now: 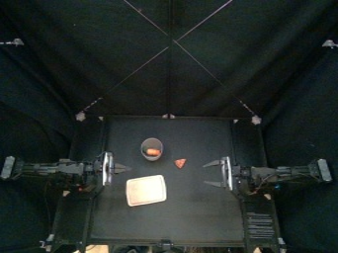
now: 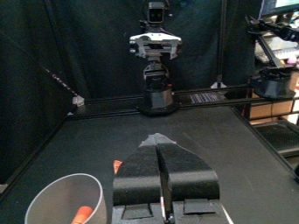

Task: Pick the carrot then place it in the grey bowl
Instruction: Drop carrot in the grey bowl and return to neutral

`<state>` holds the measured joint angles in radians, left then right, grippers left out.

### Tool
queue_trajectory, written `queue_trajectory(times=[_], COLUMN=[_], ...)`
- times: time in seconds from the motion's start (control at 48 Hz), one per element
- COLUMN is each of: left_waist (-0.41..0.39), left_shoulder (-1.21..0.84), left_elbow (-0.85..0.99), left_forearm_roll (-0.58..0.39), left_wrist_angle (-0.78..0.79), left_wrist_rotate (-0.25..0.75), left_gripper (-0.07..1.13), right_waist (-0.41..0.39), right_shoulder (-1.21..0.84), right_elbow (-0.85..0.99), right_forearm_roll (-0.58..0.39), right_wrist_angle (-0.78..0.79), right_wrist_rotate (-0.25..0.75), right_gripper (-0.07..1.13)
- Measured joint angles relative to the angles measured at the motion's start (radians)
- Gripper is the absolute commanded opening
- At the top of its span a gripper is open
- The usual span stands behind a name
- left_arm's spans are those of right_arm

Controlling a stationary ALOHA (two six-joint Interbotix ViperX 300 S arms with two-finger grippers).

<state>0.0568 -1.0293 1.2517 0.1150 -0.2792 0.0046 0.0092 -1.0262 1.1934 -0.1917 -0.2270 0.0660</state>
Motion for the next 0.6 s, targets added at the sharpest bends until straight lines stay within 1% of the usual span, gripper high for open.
queue_trajectory(times=[0.333, 0.604], left_waist=[0.025, 0.038], left_shoulder=[0.0, 0.0], left_elbow=[0.02, 0.038], left_forearm_roll=[0.0, 0.002], left_wrist_angle=[0.002, 0.002], left_wrist_rotate=[0.0, 0.0], left_gripper=[-0.04, -0.04], right_waist=[-0.002, -0.02], right_shoulder=[-0.025, -0.021], right_elbow=[0.069, 0.12], right_forearm_roll=[0.002, 0.002], right_wrist_angle=[0.0, 0.0], right_wrist_rotate=[0.002, 0.002], right_gripper=[1.04, 1.04])
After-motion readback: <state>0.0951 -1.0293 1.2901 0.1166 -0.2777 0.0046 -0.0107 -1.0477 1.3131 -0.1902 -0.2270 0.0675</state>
